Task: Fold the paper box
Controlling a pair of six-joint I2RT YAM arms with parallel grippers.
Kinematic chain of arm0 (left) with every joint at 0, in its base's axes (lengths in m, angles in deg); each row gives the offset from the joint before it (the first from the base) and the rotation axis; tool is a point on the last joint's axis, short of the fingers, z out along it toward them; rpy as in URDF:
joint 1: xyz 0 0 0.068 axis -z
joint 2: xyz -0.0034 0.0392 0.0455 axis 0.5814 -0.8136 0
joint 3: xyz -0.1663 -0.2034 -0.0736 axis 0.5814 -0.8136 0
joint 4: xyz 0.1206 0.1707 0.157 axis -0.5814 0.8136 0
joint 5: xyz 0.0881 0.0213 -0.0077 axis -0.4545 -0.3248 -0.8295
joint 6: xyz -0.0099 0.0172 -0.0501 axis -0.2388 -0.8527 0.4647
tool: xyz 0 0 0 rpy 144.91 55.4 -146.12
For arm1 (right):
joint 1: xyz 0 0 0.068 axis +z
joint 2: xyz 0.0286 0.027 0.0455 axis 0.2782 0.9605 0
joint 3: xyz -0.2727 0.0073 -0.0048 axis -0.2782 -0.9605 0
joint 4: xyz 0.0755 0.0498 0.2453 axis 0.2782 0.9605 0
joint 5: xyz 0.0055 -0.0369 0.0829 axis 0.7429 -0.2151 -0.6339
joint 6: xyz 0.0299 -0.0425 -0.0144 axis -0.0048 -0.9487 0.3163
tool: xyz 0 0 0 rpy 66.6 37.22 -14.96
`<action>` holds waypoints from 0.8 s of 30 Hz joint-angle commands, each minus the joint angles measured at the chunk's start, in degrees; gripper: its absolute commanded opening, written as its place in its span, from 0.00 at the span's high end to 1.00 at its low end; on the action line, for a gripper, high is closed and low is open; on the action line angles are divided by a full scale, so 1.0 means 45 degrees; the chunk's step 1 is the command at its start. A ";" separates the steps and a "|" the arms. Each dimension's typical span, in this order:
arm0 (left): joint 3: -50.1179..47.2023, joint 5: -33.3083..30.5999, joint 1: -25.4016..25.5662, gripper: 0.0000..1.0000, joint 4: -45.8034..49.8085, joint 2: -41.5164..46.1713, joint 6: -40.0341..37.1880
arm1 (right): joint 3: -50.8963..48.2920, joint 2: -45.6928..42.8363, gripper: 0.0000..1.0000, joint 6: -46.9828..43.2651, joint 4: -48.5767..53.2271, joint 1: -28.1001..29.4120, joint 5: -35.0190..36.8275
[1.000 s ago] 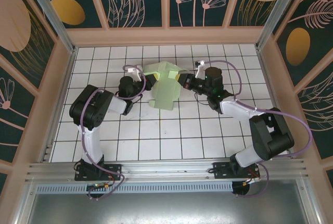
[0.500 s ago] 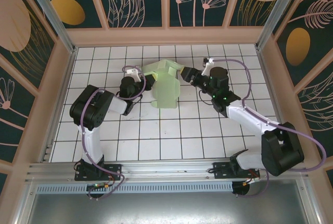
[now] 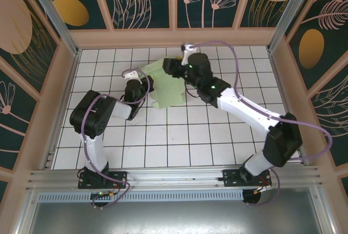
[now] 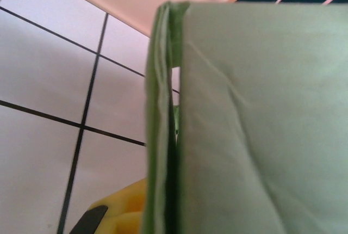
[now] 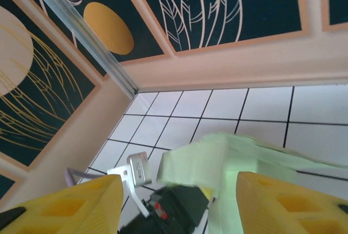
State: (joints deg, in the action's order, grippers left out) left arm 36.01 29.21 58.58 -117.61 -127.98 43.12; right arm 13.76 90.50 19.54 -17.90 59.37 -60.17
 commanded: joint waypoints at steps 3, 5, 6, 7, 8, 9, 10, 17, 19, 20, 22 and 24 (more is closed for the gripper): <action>-0.0180 -0.0828 0.0001 1.00 -0.0198 0.0543 -0.0450 | 0.2558 0.2071 0.49 -0.0783 0.2100 0.0491 0.1770; -0.0156 -0.0877 0.0010 1.00 0.0027 0.0615 -0.0480 | 0.3213 0.2647 0.50 -0.0616 0.2591 0.0474 0.1782; -0.0136 -0.0896 0.0008 1.00 0.0137 0.0625 -0.0498 | 0.3505 0.2903 0.51 -0.0537 0.2801 0.0459 0.1721; -0.0138 -0.0916 0.0014 1.00 0.0172 0.0656 -0.0482 | 0.3703 0.3120 0.51 -0.0435 0.2970 0.0421 0.1602; -0.0155 -0.0945 0.0002 1.00 0.0163 0.0662 -0.0465 | 0.3913 0.3324 0.52 -0.0285 0.3143 0.0367 0.1478; -0.0155 -0.0938 0.0000 1.00 0.0163 0.0663 -0.0462 | 0.4032 0.3489 0.53 -0.0147 0.3257 0.0304 0.1295; -0.0140 -0.0886 0.0005 1.00 0.0165 0.0665 -0.0444 | 0.4123 0.3627 0.53 -0.0032 0.3342 0.0243 0.1172; -0.0037 -0.0721 0.0002 1.00 0.0203 0.0624 -0.0497 | 0.4616 0.4201 0.65 0.0623 0.3743 -0.0015 0.0420; -0.0030 -0.0694 0.0000 1.00 0.0218 0.0628 -0.0538 | 0.4637 0.4240 0.69 0.0665 0.3721 -0.0038 0.0302; -0.0033 -0.0663 0.0000 1.00 0.0221 0.0613 -0.0538 | 0.4662 0.4267 0.71 0.0687 0.3721 -0.0021 0.0219; -0.0027 -0.0624 -0.0005 1.00 0.0221 0.0575 -0.0527 | 0.4716 0.4308 0.77 0.0741 0.3761 -0.0035 0.0124; -0.0033 -0.0605 0.0000 1.00 0.0226 0.0579 -0.0539 | 0.4761 0.4342 0.83 0.0749 0.3855 -0.0025 0.0065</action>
State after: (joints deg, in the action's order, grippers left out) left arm 35.64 26.15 58.58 -115.65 -126.87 41.63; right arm 32.79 109.04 22.08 -1.55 59.35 -59.05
